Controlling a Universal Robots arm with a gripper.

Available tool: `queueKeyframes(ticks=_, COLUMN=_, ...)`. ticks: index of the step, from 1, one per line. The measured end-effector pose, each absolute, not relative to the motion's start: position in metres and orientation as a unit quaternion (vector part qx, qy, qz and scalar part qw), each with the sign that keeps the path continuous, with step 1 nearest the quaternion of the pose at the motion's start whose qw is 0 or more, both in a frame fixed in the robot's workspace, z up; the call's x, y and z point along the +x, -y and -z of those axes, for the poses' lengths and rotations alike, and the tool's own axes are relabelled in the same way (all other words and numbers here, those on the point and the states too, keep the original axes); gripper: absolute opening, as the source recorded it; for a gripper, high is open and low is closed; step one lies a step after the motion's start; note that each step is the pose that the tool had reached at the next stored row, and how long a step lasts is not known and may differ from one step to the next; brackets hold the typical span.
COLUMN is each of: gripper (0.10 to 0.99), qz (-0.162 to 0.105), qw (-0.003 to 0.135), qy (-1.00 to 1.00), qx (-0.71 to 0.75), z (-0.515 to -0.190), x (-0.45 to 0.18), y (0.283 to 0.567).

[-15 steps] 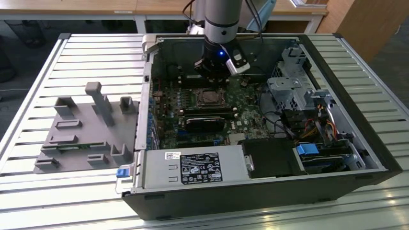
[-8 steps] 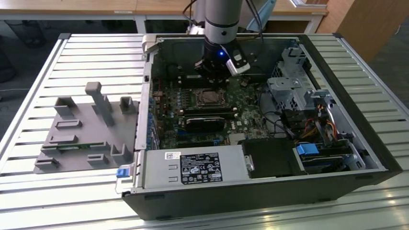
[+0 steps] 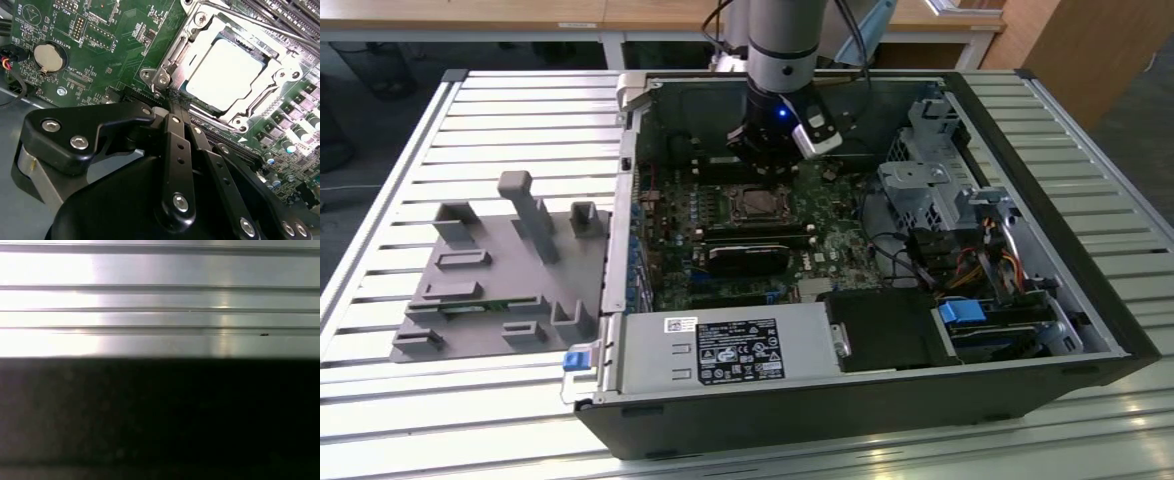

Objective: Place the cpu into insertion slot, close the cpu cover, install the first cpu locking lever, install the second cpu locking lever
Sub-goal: 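Install the first cpu locking lever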

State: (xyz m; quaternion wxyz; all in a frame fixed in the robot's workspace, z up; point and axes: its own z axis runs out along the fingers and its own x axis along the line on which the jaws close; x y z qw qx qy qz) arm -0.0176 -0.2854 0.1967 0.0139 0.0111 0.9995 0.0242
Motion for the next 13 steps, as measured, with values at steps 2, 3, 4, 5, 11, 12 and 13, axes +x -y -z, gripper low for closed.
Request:
queueKeyframes(ticks=2, gripper=0.106, qz=-0.024, qw=0.014, qy=-1.0, qx=0.011, z=-0.196, x=-0.018, y=0.285)
queueKeyframes(ticks=3, gripper=0.106, qz=-0.024, qw=0.014, qy=-1.0, qx=0.011, z=-0.196, x=-0.018, y=0.285)
queueKeyframes(ticks=4, gripper=0.106, qz=-0.024, qw=0.014, qy=-1.0, qx=0.011, z=-0.196, x=-0.018, y=0.285)
queueKeyframes(ticks=5, gripper=0.106, qz=-0.024, qw=0.014, qy=-1.0, qx=0.011, z=-0.196, x=-0.018, y=0.285)
queueKeyframes(ticks=11, gripper=0.106, qz=-0.024, qw=0.014, qy=-1.0, qx=0.011, z=-0.203, x=-0.018, y=0.285)
queueKeyframes(ticks=12, gripper=0.106, qz=-0.024, qw=0.014, qy=-1.0, qx=0.011, z=-0.206, x=-0.018, y=0.285)
queueKeyframes(ticks=13, gripper=0.106, qz=-0.024, qw=0.014, qy=-1.0, qx=0.011, z=-0.209, x=-0.018, y=0.285)
